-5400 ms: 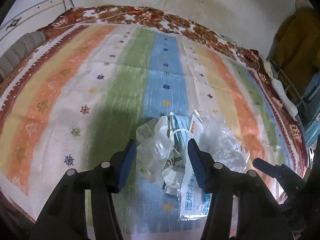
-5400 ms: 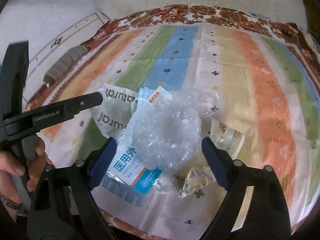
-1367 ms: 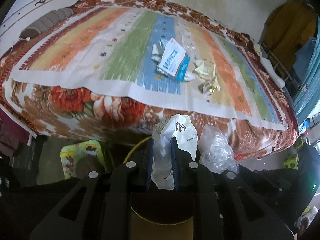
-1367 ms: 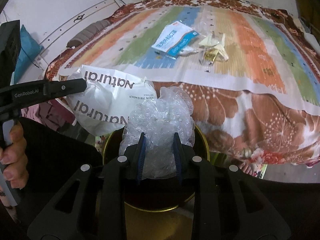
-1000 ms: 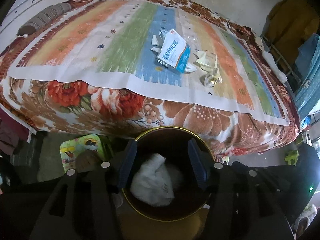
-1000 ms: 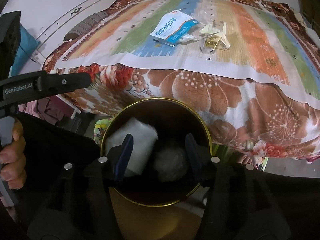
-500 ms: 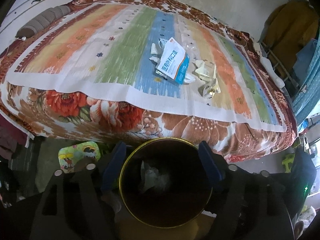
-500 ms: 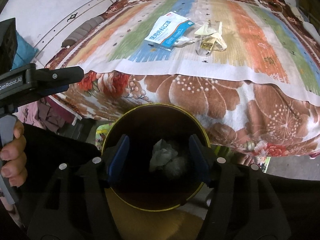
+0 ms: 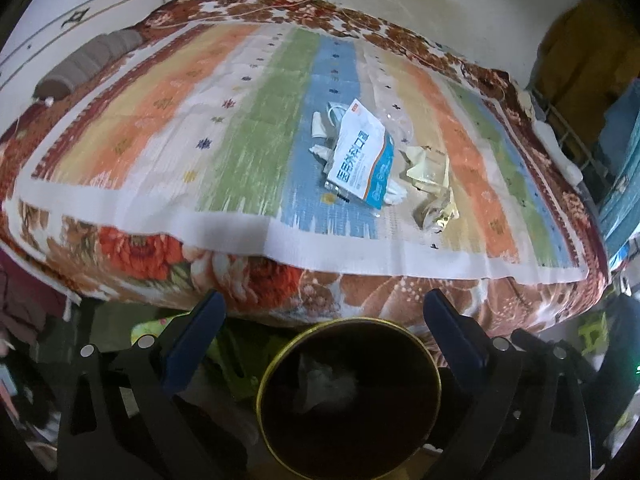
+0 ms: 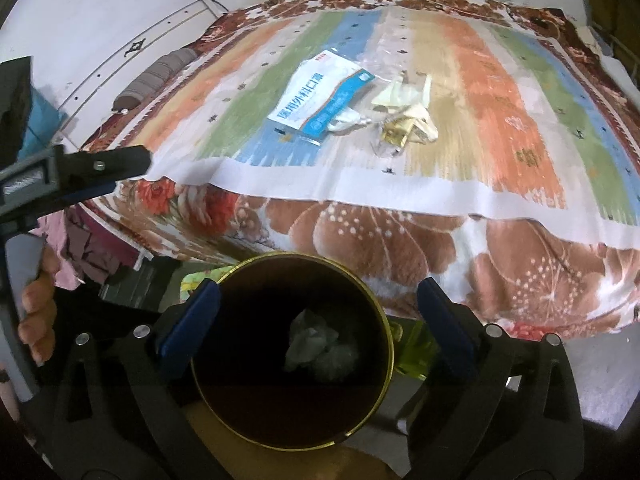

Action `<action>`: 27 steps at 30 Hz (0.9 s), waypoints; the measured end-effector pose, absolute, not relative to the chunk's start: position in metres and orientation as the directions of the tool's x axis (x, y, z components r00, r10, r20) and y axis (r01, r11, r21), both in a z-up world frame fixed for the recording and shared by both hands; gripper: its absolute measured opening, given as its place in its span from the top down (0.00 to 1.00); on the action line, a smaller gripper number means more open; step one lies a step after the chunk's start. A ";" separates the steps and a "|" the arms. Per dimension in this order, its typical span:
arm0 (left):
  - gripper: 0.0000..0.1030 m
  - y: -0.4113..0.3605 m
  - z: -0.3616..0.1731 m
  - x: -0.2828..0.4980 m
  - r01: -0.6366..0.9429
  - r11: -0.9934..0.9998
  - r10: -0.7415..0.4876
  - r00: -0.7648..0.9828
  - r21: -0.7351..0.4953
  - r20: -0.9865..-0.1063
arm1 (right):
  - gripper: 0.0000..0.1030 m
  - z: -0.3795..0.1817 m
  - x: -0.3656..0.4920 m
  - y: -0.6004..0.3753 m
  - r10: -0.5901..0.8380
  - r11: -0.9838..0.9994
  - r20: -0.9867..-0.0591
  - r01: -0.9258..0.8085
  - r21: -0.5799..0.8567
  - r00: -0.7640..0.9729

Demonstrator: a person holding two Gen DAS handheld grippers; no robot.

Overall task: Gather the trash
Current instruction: 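Move both tools forward to the remaining trash on the bed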

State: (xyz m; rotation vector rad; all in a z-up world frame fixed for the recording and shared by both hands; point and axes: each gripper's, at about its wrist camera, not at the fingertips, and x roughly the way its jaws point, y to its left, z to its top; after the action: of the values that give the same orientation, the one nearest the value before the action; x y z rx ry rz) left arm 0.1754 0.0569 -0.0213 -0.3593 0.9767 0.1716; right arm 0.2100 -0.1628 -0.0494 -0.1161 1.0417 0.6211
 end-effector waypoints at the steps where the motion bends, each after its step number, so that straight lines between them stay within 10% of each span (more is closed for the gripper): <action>1: 0.06 0.058 -0.020 0.178 -0.296 0.929 -0.021 0.555 -0.221 -0.832 | 0.09 -0.048 0.213 -0.162 0.420 0.826 -0.834 -0.531 0.188 0.359; 27: 0.08 0.088 -0.033 0.270 -0.195 0.907 -0.212 0.553 -0.373 -0.806 | 0.09 -0.034 0.305 -0.151 0.360 0.872 -0.834 -0.468 0.142 0.418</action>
State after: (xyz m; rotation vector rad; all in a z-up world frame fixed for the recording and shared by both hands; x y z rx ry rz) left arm 0.2696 0.0884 -0.0327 -0.4533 0.9942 -0.0102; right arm 0.3053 -0.1511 -0.0343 -0.1189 1.0139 0.5212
